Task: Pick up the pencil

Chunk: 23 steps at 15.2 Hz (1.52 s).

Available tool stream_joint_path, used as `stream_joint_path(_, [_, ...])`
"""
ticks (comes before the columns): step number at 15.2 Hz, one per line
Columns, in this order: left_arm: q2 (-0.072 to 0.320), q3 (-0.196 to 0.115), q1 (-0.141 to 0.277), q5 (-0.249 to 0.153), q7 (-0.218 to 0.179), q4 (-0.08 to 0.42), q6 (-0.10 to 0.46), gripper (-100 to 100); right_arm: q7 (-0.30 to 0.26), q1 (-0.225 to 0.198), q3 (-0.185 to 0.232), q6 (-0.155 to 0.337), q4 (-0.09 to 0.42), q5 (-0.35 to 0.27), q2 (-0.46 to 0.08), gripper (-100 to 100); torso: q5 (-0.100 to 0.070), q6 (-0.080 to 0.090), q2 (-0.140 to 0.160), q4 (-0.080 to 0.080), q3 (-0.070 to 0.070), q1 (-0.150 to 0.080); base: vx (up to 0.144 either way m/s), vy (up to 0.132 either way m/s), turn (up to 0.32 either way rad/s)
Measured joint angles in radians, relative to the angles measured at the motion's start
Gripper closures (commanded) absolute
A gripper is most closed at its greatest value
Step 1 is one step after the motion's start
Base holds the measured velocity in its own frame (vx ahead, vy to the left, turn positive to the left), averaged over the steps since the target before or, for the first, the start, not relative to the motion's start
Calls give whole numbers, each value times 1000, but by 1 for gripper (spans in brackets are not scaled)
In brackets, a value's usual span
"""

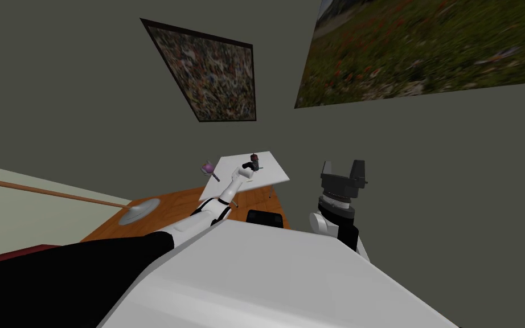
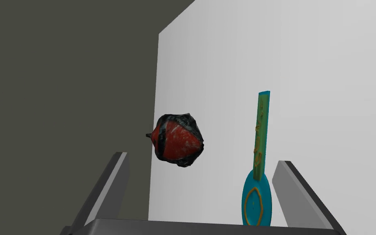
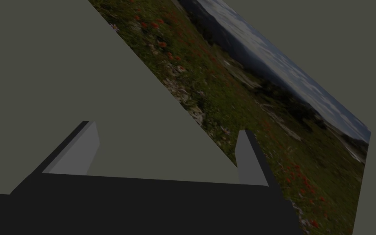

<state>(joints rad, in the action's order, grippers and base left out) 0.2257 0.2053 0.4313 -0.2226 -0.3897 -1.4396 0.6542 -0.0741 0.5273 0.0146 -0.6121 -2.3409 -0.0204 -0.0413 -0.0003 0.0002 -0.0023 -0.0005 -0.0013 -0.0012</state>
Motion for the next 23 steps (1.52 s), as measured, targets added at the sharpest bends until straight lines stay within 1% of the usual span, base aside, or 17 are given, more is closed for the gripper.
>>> stream_joint_path(1, [-1,5,22,-9,-7,28,20,-100,0,0,0,0,0,0,0,0,0,0,0,0,0,0,24,-11,-9])
stream_joint_path(2, [-3,7,33,-11,-11,49,40,-100,0,0,0,0,0,0,0,0,0,0,0,0,0,0,14,-6,-1])
stream_joint_path(3, [-3,9,35,-13,-13,59,53,-100,0,0,0,0,0,0,0,0,0,0,0,0,0,0,18,-9,-15])
stream_joint_path(4, [-1,14,50,-23,-18,78,70,-100,0,0,0,0,0,0,0,0,0,0,0,0,0,0,22,-10,-21])
stream_joint_path(5, [0,18,71,-35,-22,115,85,-100,0,0,0,0,0,0,0,0,0,0,0,0,0,0,16,-7,-10])
stream_joint_path(6, [2,21,75,-39,-26,124,103,-100,0,0,0,0,0,0,0,0,0,0,1,0,0,1,9,-5,3])
stream_joint_path(7, [2,22,74,-38,-29,120,121,-100,0,0,0,0,0,0,0,0,0,0,1,0,1,1,16,-9,-10])
stream_joint_path(8, [4,27,89,-48,-35,135,141,-100,0,0,0,0,0,0,0,0,0,0,1,0,1,0,24,-12,-25])
stream_joint_path(11, [11,40,123,-77,-48,191,196,-100,0,0,0,0,0,0,0,0,0,0,1,0,0,0,21,-13,-17])
stream_joint_path(15, [20,57,178,-116,-66,288,266,-100,0,0,0,0,0,0,0,0,0,0,0,0,0,0,20,-12,-14])
stream_joint_path(17, [19,62,187,-117,-77,310,306,-100,0,0,0,0,0,0,0,0,0,0,1,0,0,1,12,-7,-8])
stream_joint_path(18, [20,67,204,-126,-83,334,322,-100,0,0,0,0,0,0,0,0,0,0,1,0,1,0,20,-11,-27])
stream_joint_path(20, [22,75,220,-137,-94,369,359,-100,0,0,0,0,0,0,0,0,0,0,1,0,0,1,15,-9,-13])
stream_joint_path(22, [27,84,253,-160,-101,425,393,-100,0,0,0,0,0,0,0,0,0,0,1,0,0,0,19,-10,-18])
stream_joint_path(23, [29,87,255,-163,-106,437,410,-100,0,0,0,0,0,0,0,0,0,0,1,0,0,1,18,-11,-21])
